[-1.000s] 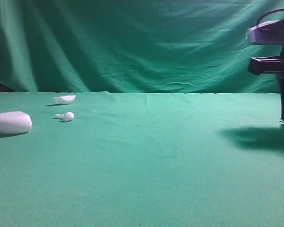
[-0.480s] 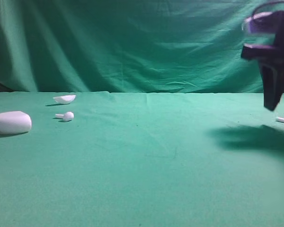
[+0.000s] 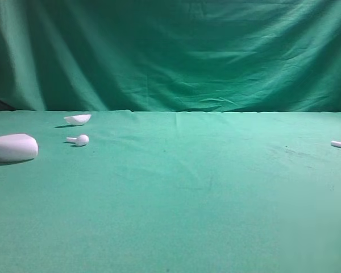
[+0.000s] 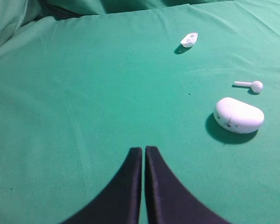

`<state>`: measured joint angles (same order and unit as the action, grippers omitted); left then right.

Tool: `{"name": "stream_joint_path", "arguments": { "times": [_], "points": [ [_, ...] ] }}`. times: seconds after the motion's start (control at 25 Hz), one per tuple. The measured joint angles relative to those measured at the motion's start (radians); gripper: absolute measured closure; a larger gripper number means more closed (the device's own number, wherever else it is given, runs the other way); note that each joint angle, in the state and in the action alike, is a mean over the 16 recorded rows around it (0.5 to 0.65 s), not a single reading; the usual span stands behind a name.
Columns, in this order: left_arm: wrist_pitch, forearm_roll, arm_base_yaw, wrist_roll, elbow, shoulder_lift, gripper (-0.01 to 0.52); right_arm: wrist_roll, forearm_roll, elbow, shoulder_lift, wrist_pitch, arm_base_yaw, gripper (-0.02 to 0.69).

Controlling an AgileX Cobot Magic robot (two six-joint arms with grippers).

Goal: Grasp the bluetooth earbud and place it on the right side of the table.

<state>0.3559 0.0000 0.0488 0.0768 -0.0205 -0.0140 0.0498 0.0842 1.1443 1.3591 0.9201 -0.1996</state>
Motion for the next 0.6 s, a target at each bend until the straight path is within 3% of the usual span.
{"name": "stream_joint_path", "arguments": {
  "times": [0.28, 0.6],
  "points": [
    [0.000, 0.000, 0.000, 0.000, 0.000, 0.000, 0.514, 0.026, 0.023, -0.085, -0.361, 0.073, 0.000, 0.640],
    [0.000, 0.000, 0.000, 0.000, 0.000, 0.000, 0.514, 0.023, 0.055, -0.294, -0.789, 0.059, 0.000, 0.665]
  ]
}}
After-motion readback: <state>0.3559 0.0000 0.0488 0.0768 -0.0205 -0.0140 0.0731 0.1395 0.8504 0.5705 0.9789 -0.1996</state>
